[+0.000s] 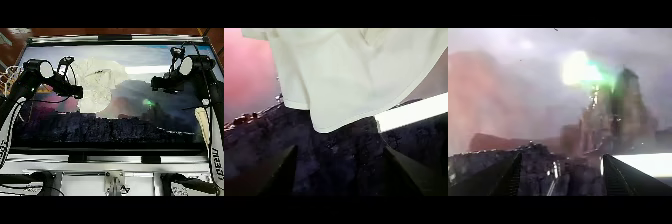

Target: Fold the shirts.

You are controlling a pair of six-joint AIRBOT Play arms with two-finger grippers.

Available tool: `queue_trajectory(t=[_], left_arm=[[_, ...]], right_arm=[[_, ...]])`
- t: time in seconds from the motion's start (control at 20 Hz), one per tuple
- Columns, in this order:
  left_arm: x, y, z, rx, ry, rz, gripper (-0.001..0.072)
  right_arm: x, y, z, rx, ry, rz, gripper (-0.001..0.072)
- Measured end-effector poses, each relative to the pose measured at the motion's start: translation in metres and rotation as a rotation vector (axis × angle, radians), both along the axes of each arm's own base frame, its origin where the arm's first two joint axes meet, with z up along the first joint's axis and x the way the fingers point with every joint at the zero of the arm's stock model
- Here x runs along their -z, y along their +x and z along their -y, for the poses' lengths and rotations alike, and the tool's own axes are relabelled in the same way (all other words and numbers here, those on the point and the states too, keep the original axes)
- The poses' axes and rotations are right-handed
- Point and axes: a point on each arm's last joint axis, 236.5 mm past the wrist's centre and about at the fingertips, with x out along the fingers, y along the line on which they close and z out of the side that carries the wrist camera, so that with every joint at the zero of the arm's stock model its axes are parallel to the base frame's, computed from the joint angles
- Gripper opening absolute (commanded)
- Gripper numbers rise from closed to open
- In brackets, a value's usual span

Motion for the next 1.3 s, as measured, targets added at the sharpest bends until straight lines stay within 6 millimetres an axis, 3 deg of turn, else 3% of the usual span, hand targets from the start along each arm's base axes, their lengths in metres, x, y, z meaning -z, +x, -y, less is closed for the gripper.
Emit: queue_trajectory(t=[0.35,0.65,0.9,1.0,1.05,1.1,1.3], left_arm=[[0.0,0.0,0.0,0.0,0.0,0.0,0.0641],[0.0,0.0,0.0,0.0,0.0,0.0,0.0641],[-0.001,0.001,0.001,-0.001,-0.007,0.006,0.064],[-0.002,0.013,0.006,-0.01,-0.029,0.048,0.064],[-0.003,0.021,0.009,-0.016,-0.042,0.081,0.0599],[-0.004,0.032,0.011,-0.026,-0.056,0.12,0.0511],[-0.015,0.077,0.012,-0.053,-0.096,0.291,0.0513]], right_arm=[[-0.005,0.008,-0.014,0.029,0.075,0.031,0.0619],[-0.027,0.064,-0.066,0.052,0.353,0.232,0.062],[0.004,0.092,-0.083,0.079,0.443,0.235,0.063],[0.02,0.095,-0.088,0.078,0.456,0.209,0.063],[0.026,0.095,-0.089,0.072,0.456,0.197,0.063],[0.032,0.094,-0.09,0.066,0.452,0.184,0.0629],[0.046,0.086,-0.091,0.028,0.428,0.141,0.0629]])
